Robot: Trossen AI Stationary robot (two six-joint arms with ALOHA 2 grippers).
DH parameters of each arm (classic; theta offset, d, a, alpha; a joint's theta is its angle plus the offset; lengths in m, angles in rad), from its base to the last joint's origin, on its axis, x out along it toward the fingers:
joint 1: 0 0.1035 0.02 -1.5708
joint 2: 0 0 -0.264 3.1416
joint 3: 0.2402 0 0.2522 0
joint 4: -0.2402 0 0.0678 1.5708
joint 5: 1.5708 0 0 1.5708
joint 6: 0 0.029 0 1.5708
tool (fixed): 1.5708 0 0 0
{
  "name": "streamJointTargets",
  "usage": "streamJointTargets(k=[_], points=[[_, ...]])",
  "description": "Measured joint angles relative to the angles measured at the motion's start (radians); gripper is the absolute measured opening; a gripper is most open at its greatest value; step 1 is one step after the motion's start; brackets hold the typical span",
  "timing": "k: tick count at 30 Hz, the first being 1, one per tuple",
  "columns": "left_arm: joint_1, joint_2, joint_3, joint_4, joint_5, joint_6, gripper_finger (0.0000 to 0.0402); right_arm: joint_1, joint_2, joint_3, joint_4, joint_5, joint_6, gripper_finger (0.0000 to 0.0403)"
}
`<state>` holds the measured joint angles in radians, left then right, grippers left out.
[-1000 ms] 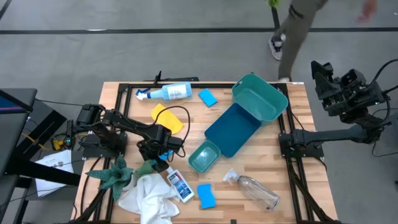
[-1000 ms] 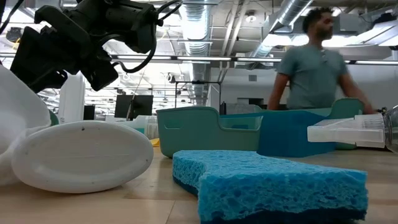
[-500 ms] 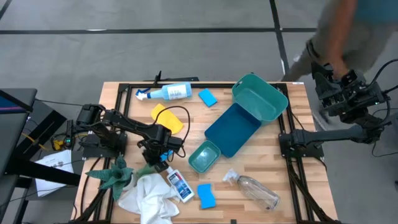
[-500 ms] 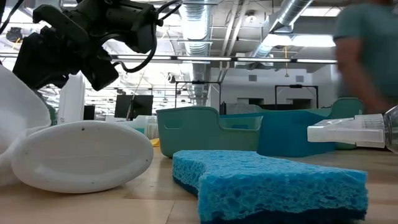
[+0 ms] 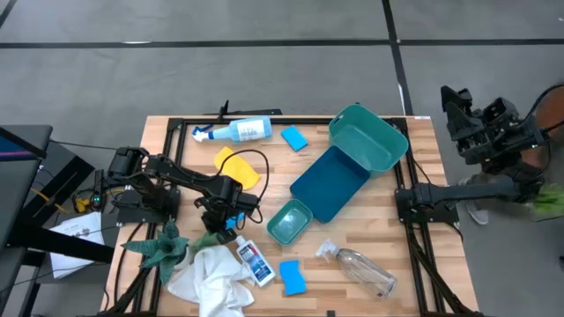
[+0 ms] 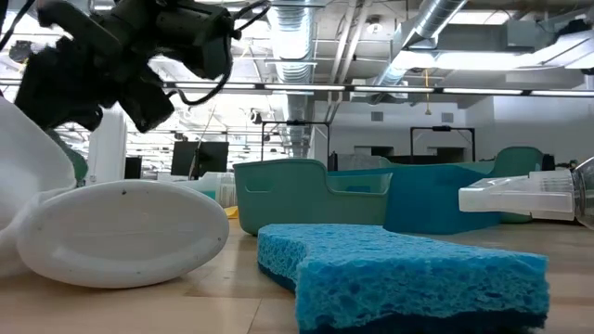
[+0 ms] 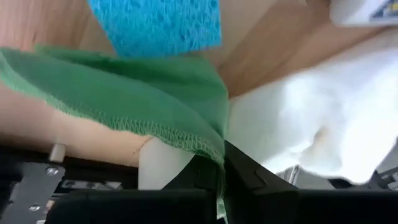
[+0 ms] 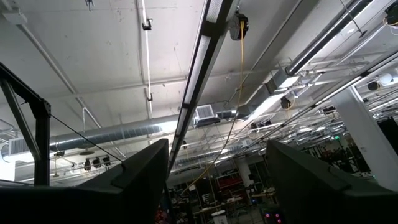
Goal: Pick & Place Kitchen Items
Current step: Put the green microfiber cloth into the top green bin
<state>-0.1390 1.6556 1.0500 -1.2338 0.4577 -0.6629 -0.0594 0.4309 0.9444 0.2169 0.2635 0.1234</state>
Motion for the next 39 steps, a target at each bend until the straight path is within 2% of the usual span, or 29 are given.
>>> streamJointTargets(k=[4, 9, 14, 19, 25, 33, 39], points=[[0.005, -0.092, 0.001, -0.003, 0.007, 0.0, 0.0001, 0.0, 0.0, 0.0, 0.0, 0.001, 0.0, 0.026], [0.006, -0.267, 0.002, 0.01, 0.003, -0.011, 0.0001, -0.001, 0.0, 0.0, 0.0, 0.004, -0.002, 0.026], [0.006, -0.415, 0.002, 0.047, -0.066, -0.078, 0.0001, -0.001, 0.0, 0.0, 0.0, 0.007, -0.014, 0.026], [0.006, -0.504, 0.002, 0.105, -0.144, -0.111, 0.0001, 0.0, 0.0, 0.0, 0.0, 0.007, -0.019, 0.026], [0.006, -0.544, 0.002, 0.235, -0.268, -0.106, 0.0001, 0.0, 0.0, 0.0, 0.0, 0.031, -0.019, 0.026], [0.006, -0.538, 0.002, 0.454, -0.361, 0.004, 0.0002, 0.0, 0.001, 0.0, -0.039, 0.059, 0.008, 0.026], [0.006, -0.538, 0.002, 0.589, -0.427, 0.012, 0.0002, 0.0, 0.049, 0.0, -0.086, 0.054, 0.051, 0.026]])
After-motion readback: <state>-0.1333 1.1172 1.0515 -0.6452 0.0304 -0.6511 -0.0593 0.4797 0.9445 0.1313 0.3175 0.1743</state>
